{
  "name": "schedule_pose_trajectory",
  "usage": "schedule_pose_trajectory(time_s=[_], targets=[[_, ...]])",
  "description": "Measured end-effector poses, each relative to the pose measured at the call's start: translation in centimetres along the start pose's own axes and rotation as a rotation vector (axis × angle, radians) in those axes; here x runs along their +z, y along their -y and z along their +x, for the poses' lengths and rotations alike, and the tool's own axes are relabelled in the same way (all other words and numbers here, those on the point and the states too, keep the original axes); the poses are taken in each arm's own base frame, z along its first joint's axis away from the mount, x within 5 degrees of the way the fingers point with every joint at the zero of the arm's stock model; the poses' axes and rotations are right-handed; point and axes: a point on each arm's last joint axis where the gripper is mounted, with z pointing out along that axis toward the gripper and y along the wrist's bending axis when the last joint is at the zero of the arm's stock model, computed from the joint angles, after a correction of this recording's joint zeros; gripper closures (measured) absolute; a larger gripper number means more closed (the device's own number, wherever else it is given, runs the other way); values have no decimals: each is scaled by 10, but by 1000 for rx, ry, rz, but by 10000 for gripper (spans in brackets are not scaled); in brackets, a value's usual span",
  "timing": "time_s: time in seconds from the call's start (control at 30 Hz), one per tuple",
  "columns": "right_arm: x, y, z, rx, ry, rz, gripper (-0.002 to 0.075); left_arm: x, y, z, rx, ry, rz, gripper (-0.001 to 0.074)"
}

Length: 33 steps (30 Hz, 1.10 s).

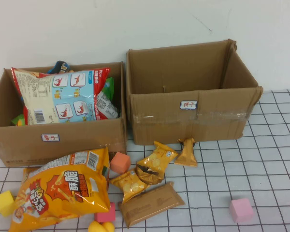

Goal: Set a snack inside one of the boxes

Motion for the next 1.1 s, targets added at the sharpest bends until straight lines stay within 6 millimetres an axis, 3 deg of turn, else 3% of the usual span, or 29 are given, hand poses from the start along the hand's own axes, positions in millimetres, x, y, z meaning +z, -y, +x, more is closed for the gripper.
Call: schedule_pose_trajectory(time_s=[0.83, 0.93, 1.1], targets=[[0, 0, 0, 12, -1, -5, 727, 0, 2, 0, -69, 1, 26, 738], [0, 0, 0, 12, -1, -5, 727, 0, 6, -1, -224, 0, 68, 738], [0, 0, 0, 12, -1, -5, 727, -2, 19, -4, -759, -28, 223, 738]])
